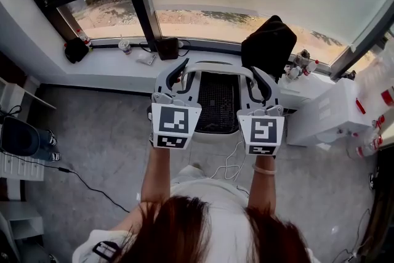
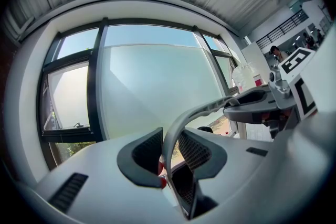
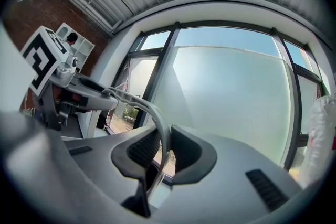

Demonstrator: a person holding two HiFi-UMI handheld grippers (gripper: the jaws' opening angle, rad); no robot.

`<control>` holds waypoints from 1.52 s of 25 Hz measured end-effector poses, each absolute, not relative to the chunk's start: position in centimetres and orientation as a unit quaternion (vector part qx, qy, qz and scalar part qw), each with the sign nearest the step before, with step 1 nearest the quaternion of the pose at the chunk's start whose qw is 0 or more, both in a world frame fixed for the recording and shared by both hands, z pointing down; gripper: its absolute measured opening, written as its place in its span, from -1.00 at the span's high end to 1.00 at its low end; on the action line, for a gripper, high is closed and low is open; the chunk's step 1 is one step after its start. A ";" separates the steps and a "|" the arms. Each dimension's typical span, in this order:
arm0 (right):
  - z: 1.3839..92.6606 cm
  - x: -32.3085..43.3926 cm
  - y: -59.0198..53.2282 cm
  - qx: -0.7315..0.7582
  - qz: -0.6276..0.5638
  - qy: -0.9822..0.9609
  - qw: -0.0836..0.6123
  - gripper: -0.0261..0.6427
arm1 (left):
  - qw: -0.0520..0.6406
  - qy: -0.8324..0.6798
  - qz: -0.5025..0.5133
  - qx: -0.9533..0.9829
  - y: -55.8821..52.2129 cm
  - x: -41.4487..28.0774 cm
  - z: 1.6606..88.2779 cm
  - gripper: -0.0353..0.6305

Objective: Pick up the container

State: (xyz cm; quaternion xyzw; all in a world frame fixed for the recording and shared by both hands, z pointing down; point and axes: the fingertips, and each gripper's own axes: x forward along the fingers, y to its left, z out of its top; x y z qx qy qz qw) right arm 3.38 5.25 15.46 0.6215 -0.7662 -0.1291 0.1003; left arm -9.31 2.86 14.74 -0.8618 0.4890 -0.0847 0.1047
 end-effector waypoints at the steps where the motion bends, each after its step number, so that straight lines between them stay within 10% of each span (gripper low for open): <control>1: 15.1 3.7 5.6 0.619 -0.132 -0.768 0.099 0.68 | 0.104 0.492 -0.083 -0.860 3.2 -9.0 14.4 0.59; 38: 12.1 9.3 14.7 0.575 -0.151 -0.802 0.060 0.69 | 0.102 0.526 -0.082 -0.840 14.2 -3.4 11.5 0.59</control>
